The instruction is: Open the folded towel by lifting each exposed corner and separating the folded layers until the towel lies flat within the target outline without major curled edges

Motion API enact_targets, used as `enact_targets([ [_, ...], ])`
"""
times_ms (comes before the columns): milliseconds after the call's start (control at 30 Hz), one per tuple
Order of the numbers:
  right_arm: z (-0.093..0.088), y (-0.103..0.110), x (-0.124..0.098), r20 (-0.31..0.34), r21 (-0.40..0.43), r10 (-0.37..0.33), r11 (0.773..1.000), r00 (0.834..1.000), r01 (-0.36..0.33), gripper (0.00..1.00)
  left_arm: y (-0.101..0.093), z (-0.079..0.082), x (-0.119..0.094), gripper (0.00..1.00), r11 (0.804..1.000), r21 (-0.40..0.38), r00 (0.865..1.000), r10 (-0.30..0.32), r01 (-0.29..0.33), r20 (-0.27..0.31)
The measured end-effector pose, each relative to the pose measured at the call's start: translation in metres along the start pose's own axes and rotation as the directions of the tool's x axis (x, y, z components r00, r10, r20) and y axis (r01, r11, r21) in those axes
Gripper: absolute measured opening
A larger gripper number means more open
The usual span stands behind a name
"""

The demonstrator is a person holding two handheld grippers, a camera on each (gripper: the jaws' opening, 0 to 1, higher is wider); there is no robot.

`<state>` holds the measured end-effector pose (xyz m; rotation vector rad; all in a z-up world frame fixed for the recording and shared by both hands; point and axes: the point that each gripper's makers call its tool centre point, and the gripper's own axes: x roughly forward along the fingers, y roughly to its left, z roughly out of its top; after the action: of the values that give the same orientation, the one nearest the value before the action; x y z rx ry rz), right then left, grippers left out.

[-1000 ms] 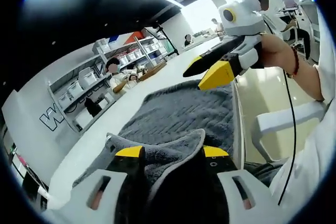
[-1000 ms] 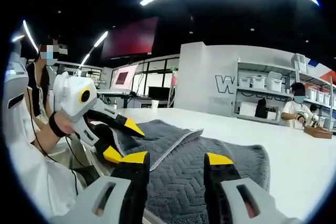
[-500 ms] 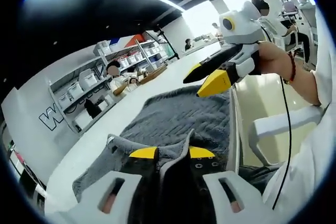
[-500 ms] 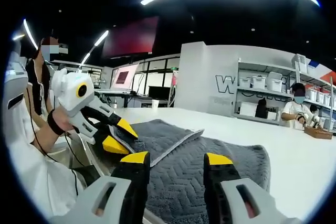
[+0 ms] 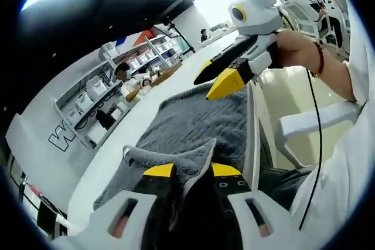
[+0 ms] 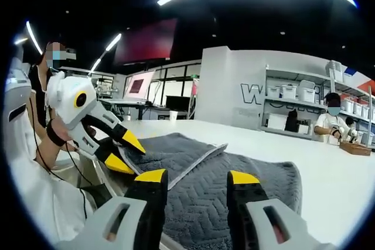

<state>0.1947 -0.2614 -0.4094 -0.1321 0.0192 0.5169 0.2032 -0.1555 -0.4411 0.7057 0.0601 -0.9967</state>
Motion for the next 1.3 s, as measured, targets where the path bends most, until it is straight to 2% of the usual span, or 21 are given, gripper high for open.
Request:
enact_targets([
  [133, -0.001, -0.001, 0.0, -0.001, 0.002, -0.001, 1.0, 1.0, 0.001, 0.36, -0.004, -0.002, -0.004, 0.22, 0.999, 0.041, 0.999, 0.007, -0.006, -0.042],
  [300, -0.001, 0.0, 0.001, -0.003, 0.003, 0.002, 1.0, 1.0, -0.002, 0.36, -0.007, 0.005, -0.006, 0.23, 0.996, 0.085, 0.999, 0.027, -0.023, -0.046],
  [333, -0.001, 0.0, 0.0, -0.002, -0.001, 0.003, 1.0, 1.0, -0.003, 0.36, -0.007, 0.004, -0.006, 0.24, 0.992, 0.123, 0.995, 0.048, -0.038, -0.083],
  [467, -0.002, 0.0, 0.0, -0.005, -0.002, 0.002, 1.0, 1.0, -0.002, 0.36, -0.01, 0.007, -0.007, 0.24, 0.987, 0.155, 0.994, 0.063, -0.048, -0.09],
  [600, -0.003, 0.0, 0.0, -0.005, -0.001, 0.003, 1.0, 1.0, -0.003, 0.36, -0.017, 0.009, -0.002, 0.23, 0.982, 0.186, 0.994, 0.053, -0.034, -0.098],
  [667, -0.002, 0.0, -0.001, -0.003, -0.004, 0.004, 1.0, 1.0, -0.004, 0.36, -0.015, 0.0, -0.001, 0.23, 0.98, 0.198, 0.991, 0.037, -0.011, -0.128],
  [833, -0.003, -0.001, -0.001, -0.003, 0.001, 0.002, 1.0, 1.0, -0.002, 0.36, -0.013, 0.001, -0.002, 0.21, 0.978, 0.21, 0.991, 0.042, -0.014, -0.128],
  [933, -0.004, 0.0, 0.0, -0.007, -0.001, 0.005, 1.0, 1.0, -0.005, 0.36, -0.013, 0.002, -0.007, 0.2, 0.97, 0.243, 0.988, 0.049, -0.011, -0.149],
  [1100, -0.003, 0.0, 0.0, -0.004, 0.0, 0.002, 1.0, 1.0, -0.002, 0.36, -0.022, 0.01, -0.008, 0.2, 0.959, 0.284, 0.989, 0.041, 0.001, -0.142],
  [1167, -0.003, -0.001, 0.0, -0.004, 0.001, 0.002, 1.0, 1.0, -0.002, 0.36, -0.022, 0.009, -0.007, 0.19, 0.955, 0.298, 0.989, 0.034, 0.011, -0.146],
  [1300, -0.002, -0.001, -0.001, -0.002, 0.0, 0.002, 1.0, 1.0, -0.002, 0.36, -0.004, 0.002, -0.009, 0.18, 0.953, 0.303, 0.987, 0.04, 0.009, -0.156],
])
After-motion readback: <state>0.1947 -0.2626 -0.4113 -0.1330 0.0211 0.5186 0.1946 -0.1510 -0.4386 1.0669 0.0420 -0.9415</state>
